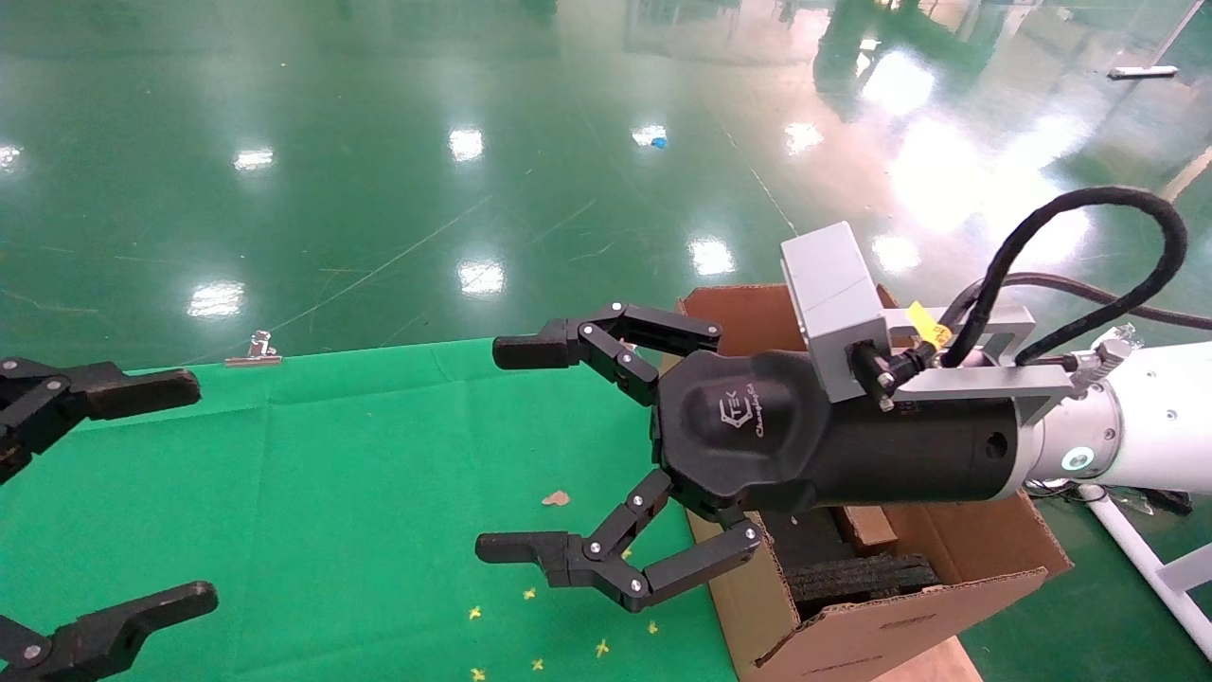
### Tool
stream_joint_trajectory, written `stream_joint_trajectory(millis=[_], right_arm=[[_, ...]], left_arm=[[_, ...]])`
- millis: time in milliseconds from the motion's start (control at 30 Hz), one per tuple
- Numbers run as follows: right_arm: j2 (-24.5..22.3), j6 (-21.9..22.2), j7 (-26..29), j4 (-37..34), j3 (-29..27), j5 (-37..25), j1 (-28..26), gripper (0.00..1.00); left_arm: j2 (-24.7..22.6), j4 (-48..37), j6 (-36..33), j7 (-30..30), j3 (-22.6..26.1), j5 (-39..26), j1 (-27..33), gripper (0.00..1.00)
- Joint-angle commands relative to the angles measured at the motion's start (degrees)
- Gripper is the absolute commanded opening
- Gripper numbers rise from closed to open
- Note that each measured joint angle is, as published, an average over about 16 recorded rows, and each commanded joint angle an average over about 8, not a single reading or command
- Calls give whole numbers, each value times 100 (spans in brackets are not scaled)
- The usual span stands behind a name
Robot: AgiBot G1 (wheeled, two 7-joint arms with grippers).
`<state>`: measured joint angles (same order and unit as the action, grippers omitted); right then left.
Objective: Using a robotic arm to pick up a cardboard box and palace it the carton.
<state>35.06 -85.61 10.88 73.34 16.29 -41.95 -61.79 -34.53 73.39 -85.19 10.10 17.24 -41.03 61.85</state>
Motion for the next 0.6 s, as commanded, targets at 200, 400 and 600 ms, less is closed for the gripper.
stream_joint_trajectory(millis=[200, 400, 600], right_arm=[[0, 1, 0, -3, 2, -2, -2, 100], [0, 1, 0, -5, 5, -3, -4, 100], [0, 1, 0, -5, 6, -4, -5, 100]], left_arm=[[0, 0, 0, 0, 0, 0, 0, 100], [0, 0, 0, 0, 0, 0, 0, 100], [0, 0, 0, 0, 0, 0, 0, 100]])
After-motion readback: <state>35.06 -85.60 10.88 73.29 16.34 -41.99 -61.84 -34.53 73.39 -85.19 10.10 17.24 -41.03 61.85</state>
